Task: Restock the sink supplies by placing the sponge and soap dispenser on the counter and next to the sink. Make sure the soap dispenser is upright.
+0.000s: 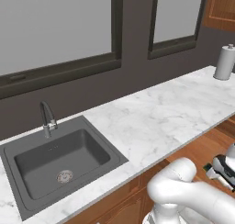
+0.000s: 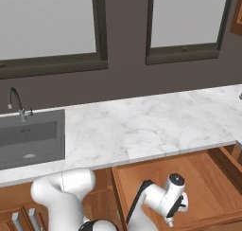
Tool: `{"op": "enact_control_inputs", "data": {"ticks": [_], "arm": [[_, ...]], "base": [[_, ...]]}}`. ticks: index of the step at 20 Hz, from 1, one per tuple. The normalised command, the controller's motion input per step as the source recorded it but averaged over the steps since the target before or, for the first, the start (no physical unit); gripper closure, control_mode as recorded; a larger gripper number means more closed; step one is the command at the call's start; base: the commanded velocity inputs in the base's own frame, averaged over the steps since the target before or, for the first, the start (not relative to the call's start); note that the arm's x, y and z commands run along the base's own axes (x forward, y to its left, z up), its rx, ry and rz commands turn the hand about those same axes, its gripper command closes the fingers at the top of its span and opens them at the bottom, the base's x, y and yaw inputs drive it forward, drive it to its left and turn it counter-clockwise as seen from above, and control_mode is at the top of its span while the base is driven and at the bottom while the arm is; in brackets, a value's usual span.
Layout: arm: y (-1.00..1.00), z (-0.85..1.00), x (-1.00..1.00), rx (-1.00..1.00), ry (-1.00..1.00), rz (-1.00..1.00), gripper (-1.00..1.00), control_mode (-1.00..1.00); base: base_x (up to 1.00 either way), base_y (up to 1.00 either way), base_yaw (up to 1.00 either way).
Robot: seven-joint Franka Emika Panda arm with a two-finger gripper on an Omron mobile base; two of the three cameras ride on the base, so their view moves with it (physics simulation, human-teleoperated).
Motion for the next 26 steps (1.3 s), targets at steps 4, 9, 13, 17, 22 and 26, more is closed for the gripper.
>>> {"op": "enact_control_inputs", "data": {"ticks": [4, 9, 13, 17, 22, 26], "arm": [[0.00, 0.16, 0.00, 0.00, -0.02, 0.01, 1.00, -1.00], [0.00, 0.81, 0.00, -0.10, -0.02, 0.01, 1.00, -1.00], [0.11, 1.00, 0.00, -0.17, -0.03, 0.01, 1.00, -1.00], [0.22, 0.98, 0.00, -0.19, 0.00, 0.03, 1.00, -1.00], [0.03, 1.00, -0.05, -0.10, 0.02, 0.03, 1.00, -1.00], [0.00, 1.00, 0.00, 0.00, 0.15, 0.05, 1.00, -1.00]], "base": [[0.00, 0.00, 0.00], [0.00, 0.00, 0.00], [0.00, 0.00, 0.00], [0.00, 0.00, 0.00], [0.00, 0.00, 0.00], [0.00, 0.00, 0.00]]}}
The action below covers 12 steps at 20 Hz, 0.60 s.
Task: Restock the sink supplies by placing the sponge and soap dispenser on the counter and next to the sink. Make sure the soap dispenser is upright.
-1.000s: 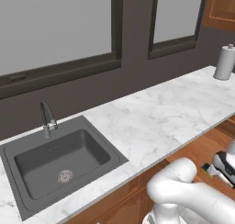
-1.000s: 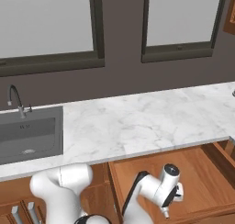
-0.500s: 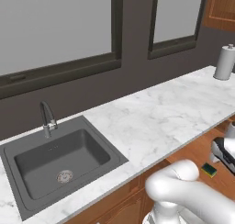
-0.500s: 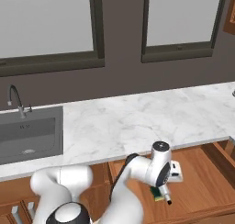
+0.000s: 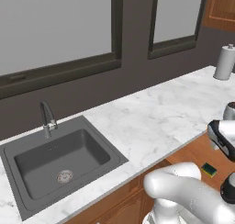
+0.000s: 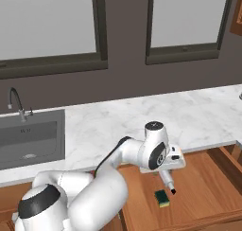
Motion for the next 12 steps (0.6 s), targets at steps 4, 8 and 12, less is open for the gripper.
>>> {"op": "enact_control_inputs", "data": {"ticks": [4, 8, 12], "arm": [[0.10, 0.94, 0.14, -0.02, 0.21, 0.13, 1.00, -1.00], [0.31, 0.51, 0.30, -0.09, 0.21, 0.22, 1.00, -1.00], [0.66, 0.07, 0.29, -0.18, 0.12, 0.20, 1.00, -1.00]], "base": [[0.00, 0.00, 0.00], [0.00, 0.00, 0.00], [0.00, 0.00, 0.00]]}}
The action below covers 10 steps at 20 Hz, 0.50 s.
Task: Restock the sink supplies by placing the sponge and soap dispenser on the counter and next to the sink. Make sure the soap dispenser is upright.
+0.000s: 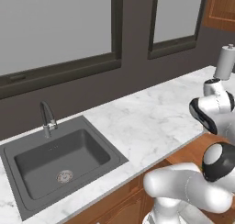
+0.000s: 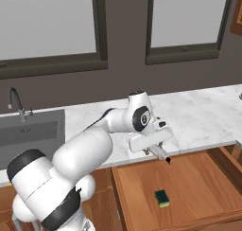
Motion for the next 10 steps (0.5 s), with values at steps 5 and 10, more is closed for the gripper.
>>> {"op": "enact_control_inputs", "data": {"ticks": [5, 10], "arm": [[0.93, 0.01, 0.18, -0.21, 0.13, 0.11, 1.00, -1.00], [0.81, 0.11, 0.21, -0.26, 0.15, 0.13, 1.00, -1.00]], "base": [[0.00, 0.00, 0.00], [0.00, 0.00, 0.00]]}}
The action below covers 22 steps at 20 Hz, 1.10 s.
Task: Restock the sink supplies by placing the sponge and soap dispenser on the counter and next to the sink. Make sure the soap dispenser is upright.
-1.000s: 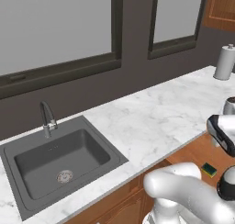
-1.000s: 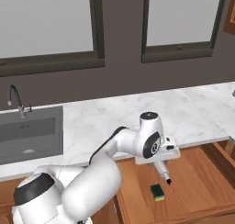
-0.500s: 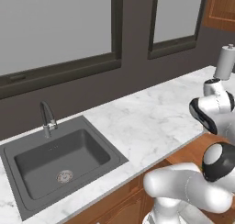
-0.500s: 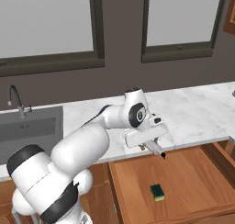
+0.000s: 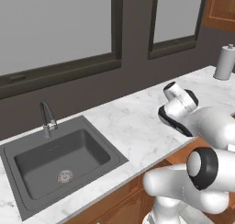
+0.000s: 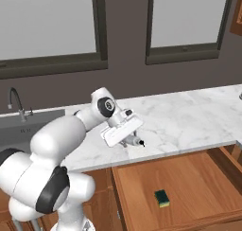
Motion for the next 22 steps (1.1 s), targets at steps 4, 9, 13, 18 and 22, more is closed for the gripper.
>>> {"op": "enact_control_inputs", "data": {"ticks": [4, 9, 13, 18, 22], "arm": [[0.58, 0.04, 0.20, -0.19, 0.16, 0.15, 1.00, -1.00], [0.26, -0.05, 0.14, -0.02, 0.13, 0.05, 1.00, -1.00], [0.73, 0.06, 0.42, -0.04, 0.21, 0.00, 1.00, -1.00], [0.79, 0.01, 0.48, -0.08, 0.21, 0.00, 1.00, -1.00], [0.73, 0.00, 0.41, -0.08, 0.16, 0.00, 1.00, -1.00]], "base": [[0.00, 0.00, 0.00], [0.00, 0.00, 0.00], [0.00, 0.00, 0.00], [0.00, 0.00, 0.00], [0.00, 0.00, 0.00]]}}
